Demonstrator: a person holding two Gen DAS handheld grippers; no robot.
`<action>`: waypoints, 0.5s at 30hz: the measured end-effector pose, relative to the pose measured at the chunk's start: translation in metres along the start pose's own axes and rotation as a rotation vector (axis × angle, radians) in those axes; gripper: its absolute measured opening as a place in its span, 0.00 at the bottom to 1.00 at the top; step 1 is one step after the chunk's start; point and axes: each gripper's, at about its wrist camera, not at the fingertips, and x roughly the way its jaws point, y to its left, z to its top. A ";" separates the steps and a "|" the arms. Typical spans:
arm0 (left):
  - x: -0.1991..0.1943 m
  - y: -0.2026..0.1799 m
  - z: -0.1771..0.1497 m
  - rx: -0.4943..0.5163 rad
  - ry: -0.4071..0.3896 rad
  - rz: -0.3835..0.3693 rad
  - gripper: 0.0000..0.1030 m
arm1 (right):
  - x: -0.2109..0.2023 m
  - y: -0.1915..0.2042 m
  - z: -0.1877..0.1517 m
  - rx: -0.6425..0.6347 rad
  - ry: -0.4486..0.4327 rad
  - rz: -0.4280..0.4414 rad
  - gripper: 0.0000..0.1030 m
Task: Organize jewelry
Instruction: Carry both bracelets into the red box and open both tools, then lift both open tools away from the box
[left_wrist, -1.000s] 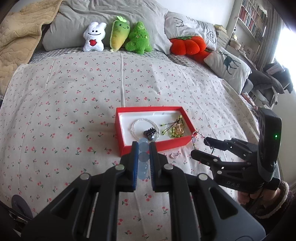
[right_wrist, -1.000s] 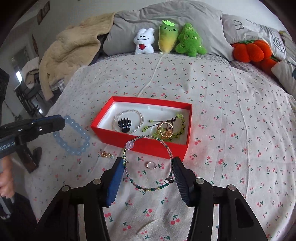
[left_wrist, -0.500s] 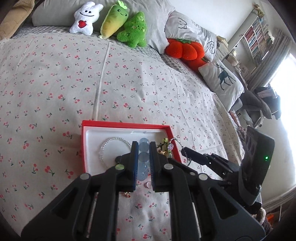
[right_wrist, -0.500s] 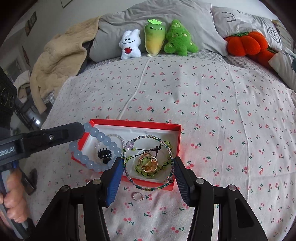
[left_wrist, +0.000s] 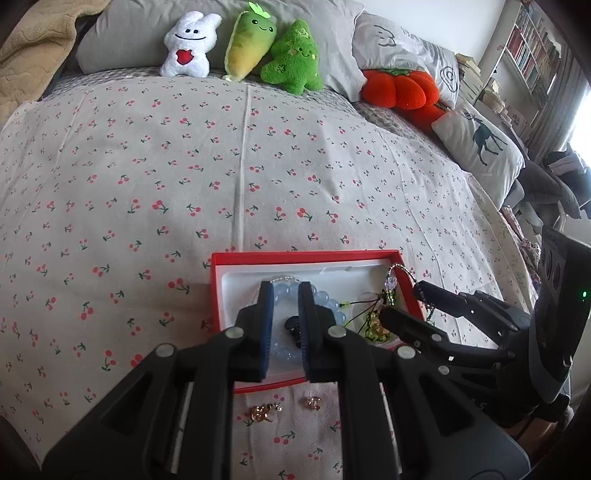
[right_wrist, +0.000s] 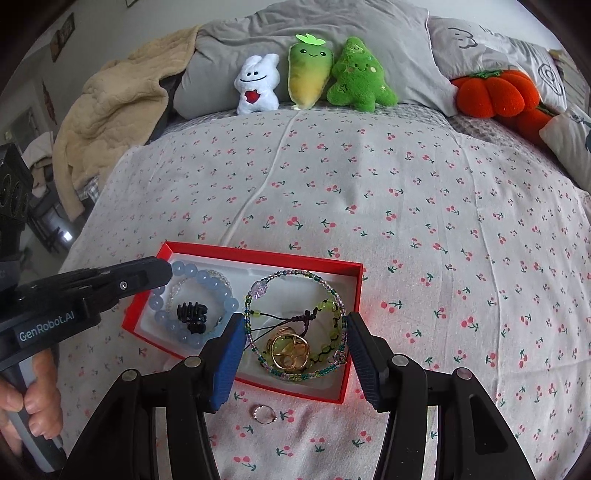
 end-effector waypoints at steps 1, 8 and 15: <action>-0.002 0.000 0.001 0.004 -0.005 0.006 0.14 | 0.000 0.001 0.000 -0.004 0.000 -0.002 0.54; -0.021 0.007 -0.003 0.034 -0.027 0.080 0.43 | 0.000 0.005 0.002 -0.027 -0.006 -0.020 0.54; -0.025 0.022 -0.016 0.056 0.009 0.139 0.61 | 0.007 0.015 0.005 -0.062 -0.018 -0.024 0.65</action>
